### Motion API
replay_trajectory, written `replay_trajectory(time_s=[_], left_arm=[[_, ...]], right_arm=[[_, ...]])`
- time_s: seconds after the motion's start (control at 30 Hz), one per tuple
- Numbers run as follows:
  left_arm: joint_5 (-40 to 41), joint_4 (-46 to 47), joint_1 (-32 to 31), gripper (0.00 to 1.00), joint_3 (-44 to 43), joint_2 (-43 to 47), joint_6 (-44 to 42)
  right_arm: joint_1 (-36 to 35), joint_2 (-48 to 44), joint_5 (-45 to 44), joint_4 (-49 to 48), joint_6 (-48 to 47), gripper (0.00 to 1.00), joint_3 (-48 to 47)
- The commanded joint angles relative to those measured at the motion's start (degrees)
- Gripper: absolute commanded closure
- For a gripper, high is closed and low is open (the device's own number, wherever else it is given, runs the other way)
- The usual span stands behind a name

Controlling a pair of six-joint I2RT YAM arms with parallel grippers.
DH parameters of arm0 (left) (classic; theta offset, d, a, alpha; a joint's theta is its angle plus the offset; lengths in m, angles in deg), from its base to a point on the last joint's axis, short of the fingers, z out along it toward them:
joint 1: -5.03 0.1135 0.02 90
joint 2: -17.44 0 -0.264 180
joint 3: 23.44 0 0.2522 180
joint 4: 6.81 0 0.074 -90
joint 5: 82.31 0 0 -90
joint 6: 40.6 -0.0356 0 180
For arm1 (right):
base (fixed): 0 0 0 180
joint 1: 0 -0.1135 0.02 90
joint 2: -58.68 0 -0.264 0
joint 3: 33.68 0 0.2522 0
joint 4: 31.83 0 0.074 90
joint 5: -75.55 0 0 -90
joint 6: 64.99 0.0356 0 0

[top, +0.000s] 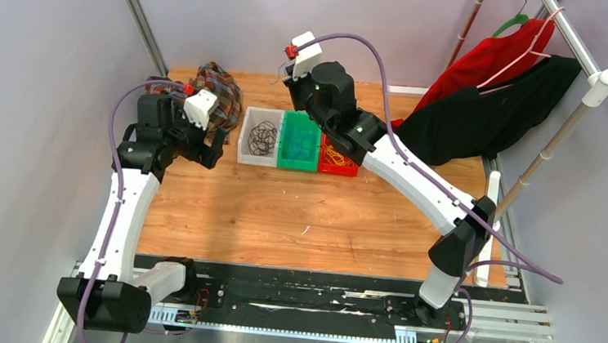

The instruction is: Untangle the cables

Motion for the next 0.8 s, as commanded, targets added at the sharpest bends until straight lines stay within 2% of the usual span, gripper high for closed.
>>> replay_trajectory(time_s=[0.0, 0.27, 0.77], left_arm=[[1.1, 4.1, 1.4, 0.02, 0.4, 0.2, 0.8], [0.3, 3.7, 2.3, 0.02, 1.4, -1.5, -2.2], [-1.8, 4.1, 7.0, 0.02, 1.2, -4.0, -3.0]], right_arm=[[1.7, 3.1, -0.4, -4.2, -2.0, 0.99, -2.5], [2.7, 5.9, -0.9, -8.6, -5.0, 0.99, -1.3], [4.4, 11.4, -3.3, -8.6, -7.3, 0.99, -4.4]])
